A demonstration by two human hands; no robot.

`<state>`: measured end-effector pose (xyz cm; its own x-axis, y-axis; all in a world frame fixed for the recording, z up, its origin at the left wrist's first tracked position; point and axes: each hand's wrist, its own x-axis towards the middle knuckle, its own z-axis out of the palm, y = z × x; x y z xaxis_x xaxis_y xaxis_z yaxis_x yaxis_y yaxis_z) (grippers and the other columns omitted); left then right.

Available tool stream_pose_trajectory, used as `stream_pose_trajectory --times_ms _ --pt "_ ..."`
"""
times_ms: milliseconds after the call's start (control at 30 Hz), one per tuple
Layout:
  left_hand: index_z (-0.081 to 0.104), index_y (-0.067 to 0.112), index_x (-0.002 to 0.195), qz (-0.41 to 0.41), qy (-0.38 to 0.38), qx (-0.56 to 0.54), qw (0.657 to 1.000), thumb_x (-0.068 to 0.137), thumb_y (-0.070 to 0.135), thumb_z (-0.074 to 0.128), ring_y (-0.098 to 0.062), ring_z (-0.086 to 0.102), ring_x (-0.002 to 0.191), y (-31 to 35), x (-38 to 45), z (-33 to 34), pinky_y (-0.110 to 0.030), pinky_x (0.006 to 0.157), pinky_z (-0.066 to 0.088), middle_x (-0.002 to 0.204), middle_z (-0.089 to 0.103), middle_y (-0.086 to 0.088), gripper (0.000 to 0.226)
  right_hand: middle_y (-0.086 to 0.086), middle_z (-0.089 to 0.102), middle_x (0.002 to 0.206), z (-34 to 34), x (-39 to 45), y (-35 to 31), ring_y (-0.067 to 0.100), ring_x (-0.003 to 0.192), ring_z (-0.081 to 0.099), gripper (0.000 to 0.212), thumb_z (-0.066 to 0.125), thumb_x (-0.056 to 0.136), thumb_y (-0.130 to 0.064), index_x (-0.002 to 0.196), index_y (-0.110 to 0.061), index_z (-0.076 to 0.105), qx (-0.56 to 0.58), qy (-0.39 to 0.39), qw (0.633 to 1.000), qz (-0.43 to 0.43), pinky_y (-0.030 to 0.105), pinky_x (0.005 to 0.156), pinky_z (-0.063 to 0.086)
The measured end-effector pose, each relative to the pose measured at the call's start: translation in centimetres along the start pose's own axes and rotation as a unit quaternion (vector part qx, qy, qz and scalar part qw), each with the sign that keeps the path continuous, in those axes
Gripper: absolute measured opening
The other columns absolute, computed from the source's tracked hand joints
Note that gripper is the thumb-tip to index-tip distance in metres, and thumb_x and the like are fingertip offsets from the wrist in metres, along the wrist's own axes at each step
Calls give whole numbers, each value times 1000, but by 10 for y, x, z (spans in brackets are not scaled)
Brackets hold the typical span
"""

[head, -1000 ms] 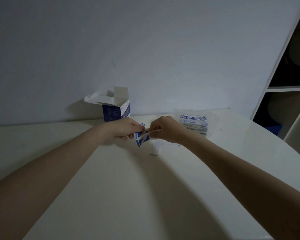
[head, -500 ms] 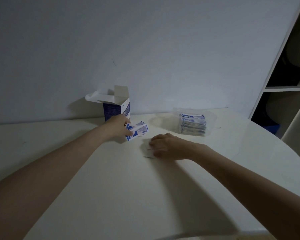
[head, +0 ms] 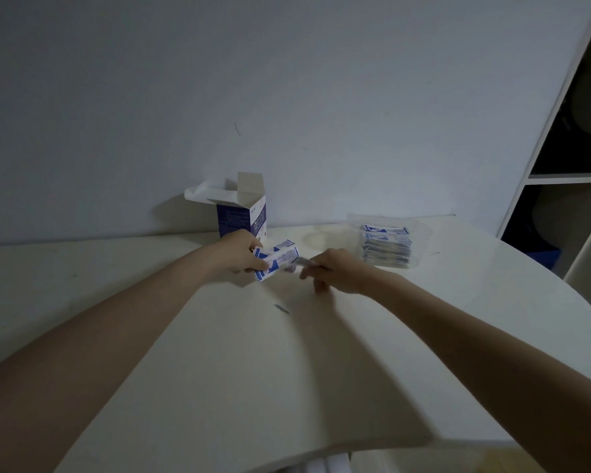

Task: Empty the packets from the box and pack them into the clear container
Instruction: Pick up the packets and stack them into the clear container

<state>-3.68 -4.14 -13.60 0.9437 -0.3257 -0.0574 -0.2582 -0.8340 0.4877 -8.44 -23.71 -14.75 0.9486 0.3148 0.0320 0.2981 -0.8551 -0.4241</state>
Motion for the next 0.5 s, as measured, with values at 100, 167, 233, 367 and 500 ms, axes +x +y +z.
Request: stream_pose_trajectory --times_ms 100,167,233,367,500 --pt "53 11 65 16 -23 -38 999 88 24 63 -5 50 43 1 -1 -1 -16 44 36 51 55 4 28 2 53 49 -13 4 -10 6 29 32 29 37 99 -21 82 -9 58 114 -42 992 32 14 36 30" --pt "58 13 67 23 -33 -52 998 88 26 63 -3 46 36 6 -2 -2 -13 40 35 51 54 3 25 11 48 57 -20 2 -16 13 35 26 28 29 98 -16 75 -9 44 219 -82 970 70 14 35 20" --pt "60 15 73 20 -40 -52 998 89 26 62 1 47 32 10 -4 -3 -11 39 36 55 52 2 19 14 47 63 -25 1 -17 15 43 27 23 29 93 -8 73 -8 40 306 -87 945 81 17 37 21" --pt "55 22 68 9 -39 -57 998 90 25 61 5 49 30 13 -6 -5 -8 38 35 57 51 5 22 6 52 70 -29 6 -12 14 60 43 23 55 91 -13 68 -10 53 324 1 945 46 21 54 34" --pt "56 11 73 -16 -4 -165 986 88 25 63 5 51 34 14 -3 0 -8 39 36 63 51 2 21 4 52 61 -31 10 -9 11 54 40 16 68 82 -12 68 -11 61 313 136 937 77 19 48 29"
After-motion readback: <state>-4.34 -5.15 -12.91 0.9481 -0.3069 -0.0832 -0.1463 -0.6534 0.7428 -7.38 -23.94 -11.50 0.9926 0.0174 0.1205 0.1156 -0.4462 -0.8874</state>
